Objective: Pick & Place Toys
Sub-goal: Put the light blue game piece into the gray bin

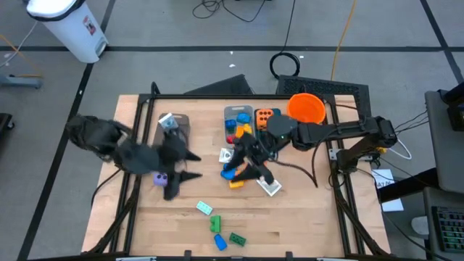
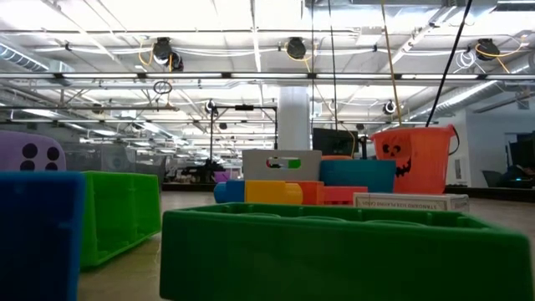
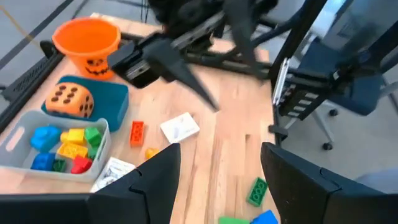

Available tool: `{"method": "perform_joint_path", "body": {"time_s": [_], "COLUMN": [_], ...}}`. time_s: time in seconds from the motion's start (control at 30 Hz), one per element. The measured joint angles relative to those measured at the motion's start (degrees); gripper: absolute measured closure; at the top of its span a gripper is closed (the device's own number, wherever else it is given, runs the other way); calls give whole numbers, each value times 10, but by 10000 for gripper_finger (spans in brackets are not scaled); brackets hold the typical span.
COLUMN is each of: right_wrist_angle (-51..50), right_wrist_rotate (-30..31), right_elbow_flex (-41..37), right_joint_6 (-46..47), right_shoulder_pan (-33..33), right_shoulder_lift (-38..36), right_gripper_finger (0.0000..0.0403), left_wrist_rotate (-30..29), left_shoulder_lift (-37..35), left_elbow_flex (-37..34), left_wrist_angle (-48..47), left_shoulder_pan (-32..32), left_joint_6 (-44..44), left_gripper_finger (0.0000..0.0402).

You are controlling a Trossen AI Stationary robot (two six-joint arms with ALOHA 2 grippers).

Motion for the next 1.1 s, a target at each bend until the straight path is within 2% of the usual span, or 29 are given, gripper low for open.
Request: {"method": "perform_joint_path", "body": {"time_s": [0.13,0.23,0.3,0.43,0.5,0.6,0.67,0.73,0.83,0.9,1.1], "right_wrist_angle": [-24,-85,-141,-283,-359,-434,-458,-455,-425,-405,-396], "right_wrist_rotate": [-4,-4,-4,1,31,117,155,166,166,172,251], "right_elbow_flex": [0,0,0,0,-3,-26,-44,-61,-88,-100,-104], "right_joint_6": [-4,-19,-30,-53,-82,-122,-135,-135,-106,-91,-63], "right_shoulder_pan": [37,64,81,115,133,164,186,205,226,235,247], "right_shoulder_lift": [0,0,0,0,0,-1,0,0,-1,-1,-1], "right_gripper_finger": [195,195,195,195,195,195,195,195,195,195,195], "left_wrist_rotate": [-20,-16,-3,60,92,127,154,174,186,185,161], "left_shoulder_lift": [40,79,105,141,156,175,182,192,204,206,218], "left_elbow_flex": [1,1,0,0,0,0,0,0,0,-11,-32], "left_wrist_angle": [5,-1,-1,-1,-15,-72,-119,-165,-219,-217,-196], "left_shoulder_pan": [-27,-41,-43,-42,-41,-41,-43,-48,-60,-68,-88], "left_joint_6": [-28,-59,-84,-147,-176,-220,-237,-244,-225,-173,-11], "left_gripper_finger": [170,170,169,170,169,170,170,169,169,170,170]}}
